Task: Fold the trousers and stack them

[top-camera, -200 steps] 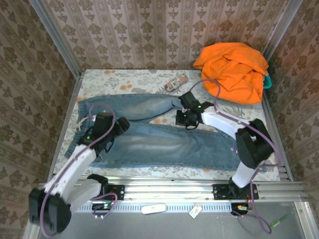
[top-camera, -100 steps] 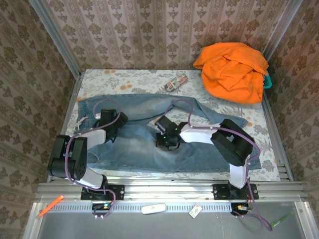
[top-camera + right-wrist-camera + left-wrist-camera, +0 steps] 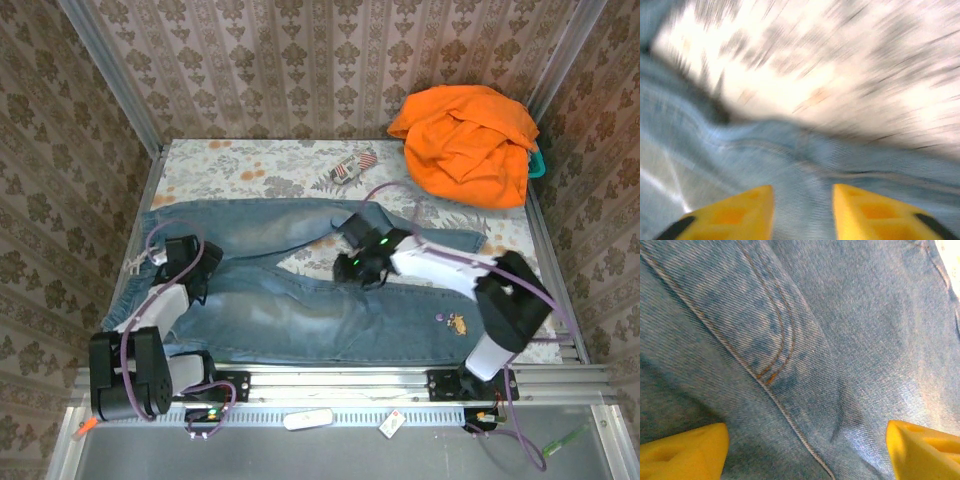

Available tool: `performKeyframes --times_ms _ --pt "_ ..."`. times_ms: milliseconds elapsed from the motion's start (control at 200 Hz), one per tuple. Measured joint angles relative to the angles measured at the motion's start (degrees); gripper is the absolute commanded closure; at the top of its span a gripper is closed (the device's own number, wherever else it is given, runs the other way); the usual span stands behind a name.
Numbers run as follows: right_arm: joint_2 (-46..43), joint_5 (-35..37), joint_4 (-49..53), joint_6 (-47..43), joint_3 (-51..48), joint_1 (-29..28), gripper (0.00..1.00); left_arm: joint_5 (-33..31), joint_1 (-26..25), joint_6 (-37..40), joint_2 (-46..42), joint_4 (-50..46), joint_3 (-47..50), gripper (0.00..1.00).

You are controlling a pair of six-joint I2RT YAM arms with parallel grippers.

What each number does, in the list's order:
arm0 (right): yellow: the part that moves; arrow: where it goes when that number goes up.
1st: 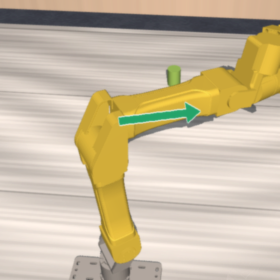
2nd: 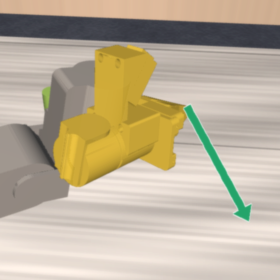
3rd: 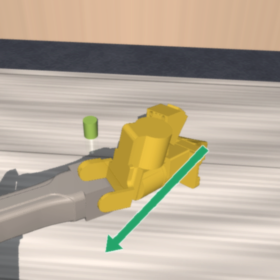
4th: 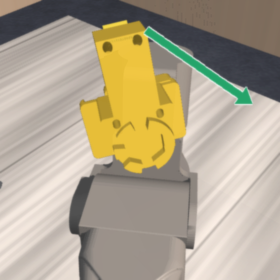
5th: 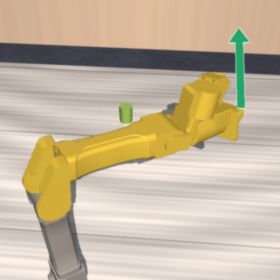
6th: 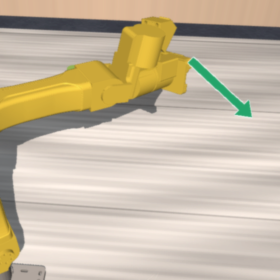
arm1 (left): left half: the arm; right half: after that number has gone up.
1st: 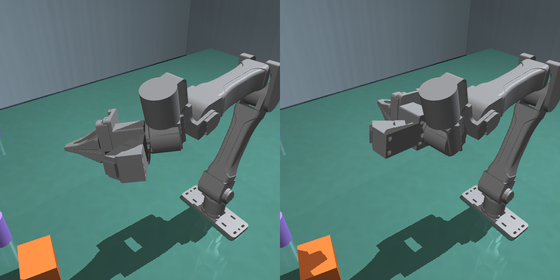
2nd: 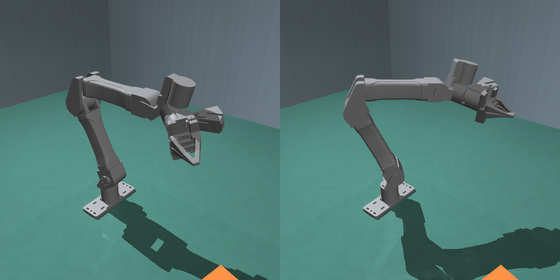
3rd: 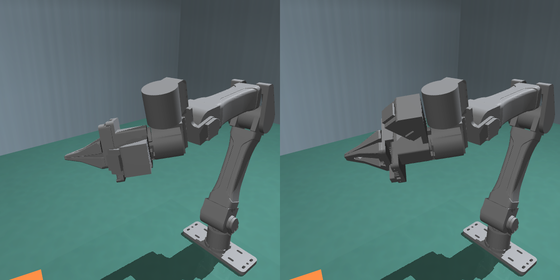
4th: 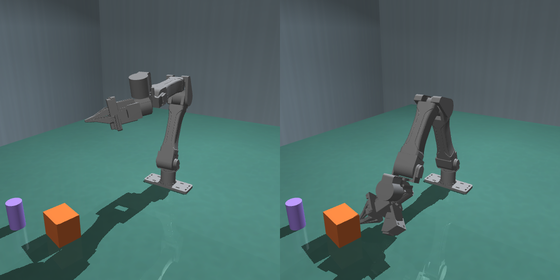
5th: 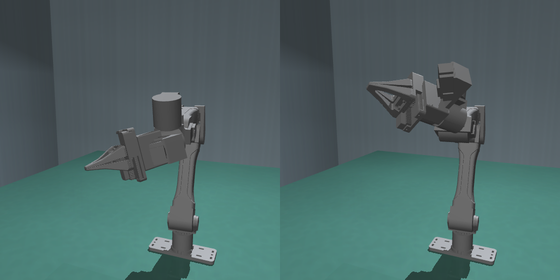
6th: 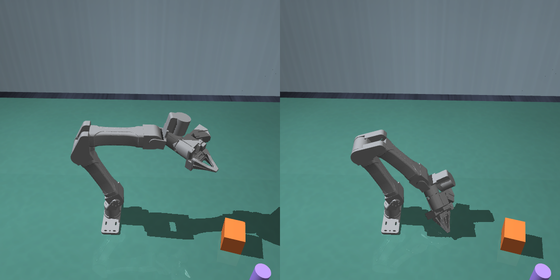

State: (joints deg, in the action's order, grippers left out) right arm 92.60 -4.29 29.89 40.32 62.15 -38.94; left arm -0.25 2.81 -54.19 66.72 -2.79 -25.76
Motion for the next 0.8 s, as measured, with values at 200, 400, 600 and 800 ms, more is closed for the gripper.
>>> performKeyframes --times_ms 200,400,600,800 --pt "-3.5 13.1 9.3 -6.7 1.9 17.2 0.49 1.2 -0.1 0.9 -3.5 -4.9 -2.3 0.18" --pt "7.7 21.0 15.3 -13.6 6.8 18.1 0.48 3.2 -5.7 2.7 -6.0 -6.4 -5.0 0.18" --pt "15.3 27.3 17.5 -18.5 10.4 18.1 0.71 4.8 -8.0 3.7 -8.9 -7.6 -5.2 0.18" --pt "19.3 34.2 18.5 -21.2 12.8 18.1 1.00 5.9 -8.0 4.2 -9.7 -7.8 -5.2 0.18"
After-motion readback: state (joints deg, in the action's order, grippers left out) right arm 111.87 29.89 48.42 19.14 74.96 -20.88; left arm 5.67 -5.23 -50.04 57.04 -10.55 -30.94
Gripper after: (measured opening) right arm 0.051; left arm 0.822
